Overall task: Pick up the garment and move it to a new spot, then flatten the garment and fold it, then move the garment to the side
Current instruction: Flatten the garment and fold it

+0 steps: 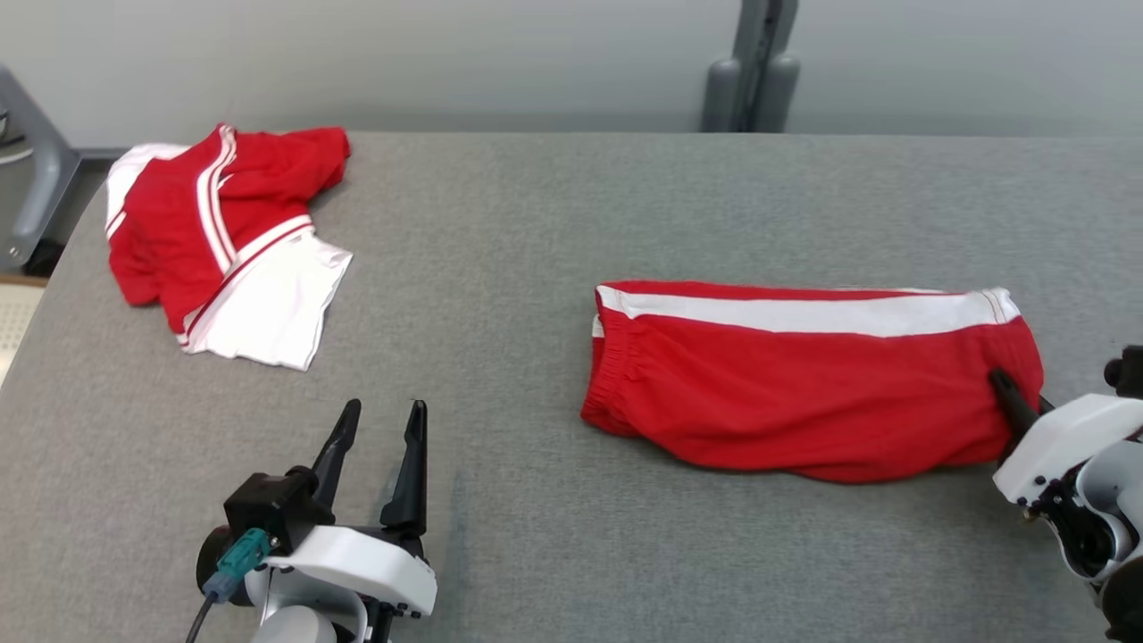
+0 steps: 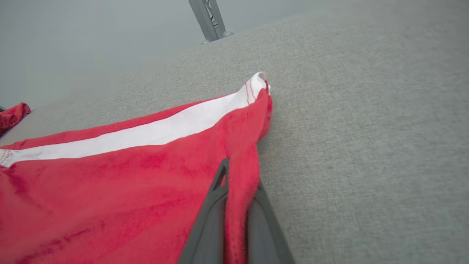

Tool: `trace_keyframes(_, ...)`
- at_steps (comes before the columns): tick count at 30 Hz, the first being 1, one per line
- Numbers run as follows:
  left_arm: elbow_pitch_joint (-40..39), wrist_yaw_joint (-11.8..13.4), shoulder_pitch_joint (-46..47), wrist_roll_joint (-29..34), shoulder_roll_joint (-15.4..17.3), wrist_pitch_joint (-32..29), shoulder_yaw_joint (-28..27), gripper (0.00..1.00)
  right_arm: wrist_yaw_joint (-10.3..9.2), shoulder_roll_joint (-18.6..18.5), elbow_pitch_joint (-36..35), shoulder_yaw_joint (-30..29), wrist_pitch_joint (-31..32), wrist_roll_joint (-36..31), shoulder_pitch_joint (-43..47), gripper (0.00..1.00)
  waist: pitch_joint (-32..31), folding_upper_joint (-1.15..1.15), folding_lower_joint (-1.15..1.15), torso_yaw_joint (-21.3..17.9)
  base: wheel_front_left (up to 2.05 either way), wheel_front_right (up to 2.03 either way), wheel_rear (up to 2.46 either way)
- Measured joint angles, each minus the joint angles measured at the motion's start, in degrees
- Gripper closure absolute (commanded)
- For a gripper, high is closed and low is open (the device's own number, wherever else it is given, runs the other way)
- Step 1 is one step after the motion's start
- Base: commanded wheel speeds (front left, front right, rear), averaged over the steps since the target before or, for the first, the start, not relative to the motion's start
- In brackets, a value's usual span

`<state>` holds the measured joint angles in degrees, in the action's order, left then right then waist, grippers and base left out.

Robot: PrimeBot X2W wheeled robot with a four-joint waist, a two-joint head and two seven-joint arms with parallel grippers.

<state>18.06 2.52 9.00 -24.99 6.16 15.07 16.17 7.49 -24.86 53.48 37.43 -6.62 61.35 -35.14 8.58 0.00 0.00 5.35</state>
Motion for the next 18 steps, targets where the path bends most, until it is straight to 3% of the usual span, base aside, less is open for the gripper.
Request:
trace_keyframes(7,-0.30,0.00,-0.47,0.01,0.12,-0.92,0.97,0.00,0.00,-0.57,-0.27,-1.52,-1.26,1.41,1.87,1.00,-1.63,0.00,0.00,-2.39,0.00,0.00,0.00)
trace_keyframes(18,-0.29,0.04,-0.39,-0.25,0.12,-0.93,1.46,0.00,0.00,0.59,-0.32,-2.65,-1.55,2.50,-0.98,1.00,-0.93,0.00,0.00,-0.57,0.00,0.00,0.00)
